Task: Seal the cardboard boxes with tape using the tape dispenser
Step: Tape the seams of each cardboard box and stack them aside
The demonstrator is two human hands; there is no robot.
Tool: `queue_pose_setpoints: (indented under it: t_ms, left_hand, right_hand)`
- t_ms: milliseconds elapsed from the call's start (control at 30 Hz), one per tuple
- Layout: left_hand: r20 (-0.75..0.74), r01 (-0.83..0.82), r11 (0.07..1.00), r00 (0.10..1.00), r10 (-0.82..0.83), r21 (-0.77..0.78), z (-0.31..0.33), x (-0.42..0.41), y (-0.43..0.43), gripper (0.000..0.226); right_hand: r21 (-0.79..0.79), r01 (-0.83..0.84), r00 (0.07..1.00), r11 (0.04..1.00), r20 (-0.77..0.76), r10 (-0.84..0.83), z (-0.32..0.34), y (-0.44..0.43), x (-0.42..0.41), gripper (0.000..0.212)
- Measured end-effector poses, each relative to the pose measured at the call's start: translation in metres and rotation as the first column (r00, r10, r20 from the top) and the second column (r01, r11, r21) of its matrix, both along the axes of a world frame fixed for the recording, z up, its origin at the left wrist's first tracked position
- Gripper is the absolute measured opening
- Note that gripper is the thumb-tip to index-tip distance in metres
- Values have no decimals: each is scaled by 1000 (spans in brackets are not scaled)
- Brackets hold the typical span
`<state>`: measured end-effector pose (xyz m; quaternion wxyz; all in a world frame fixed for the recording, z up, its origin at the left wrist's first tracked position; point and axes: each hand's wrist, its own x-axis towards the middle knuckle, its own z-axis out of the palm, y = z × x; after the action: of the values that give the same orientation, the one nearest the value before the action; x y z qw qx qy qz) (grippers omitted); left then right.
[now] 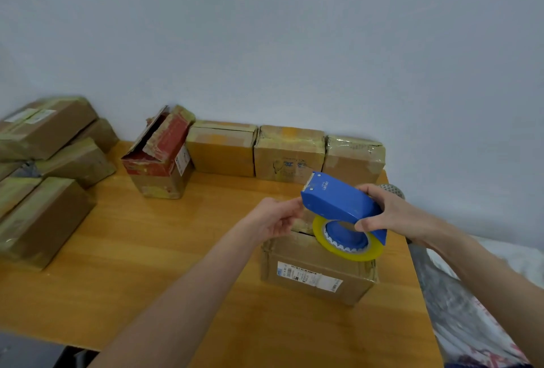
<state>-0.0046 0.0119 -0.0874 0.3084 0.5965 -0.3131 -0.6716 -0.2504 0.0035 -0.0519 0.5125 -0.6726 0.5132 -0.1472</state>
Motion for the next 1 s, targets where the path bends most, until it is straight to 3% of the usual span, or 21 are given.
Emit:
queue_pose_setpoints:
  t_ms: [133,300,433,600,767,1000]
  left_hand:
    - [51,-56,996,997,60,-63,2,3,-3,9]
    - [259,-56,967,958,122,-247,0,3,-3,8]
    - [364,-19,941,920,149,-338,-4,9,-4,11]
    - [374,-4,924,914,158,-381,-3,26,-1,12]
    - [389,-149,915,871,301,-375,-13,87,2,15]
    - [422,-170,928,853,307,-332,-45,82,9,15]
  right_hand:
    - [-6,-21,1000,1000,-13,21,1,0,2,78]
    - [-36,-80,996,996,-38,79,6,-2,10,81]
    - [-184,-108,986,977,-143,82,9,-1,23,74]
    - [-330,-190,961,924,-254,107,24,0,32,56]
    - [-320,-205,936,925,-341,89,37,-4,8,61]
    - [-296,-244,889,924,-448,92,25,-3,4,62]
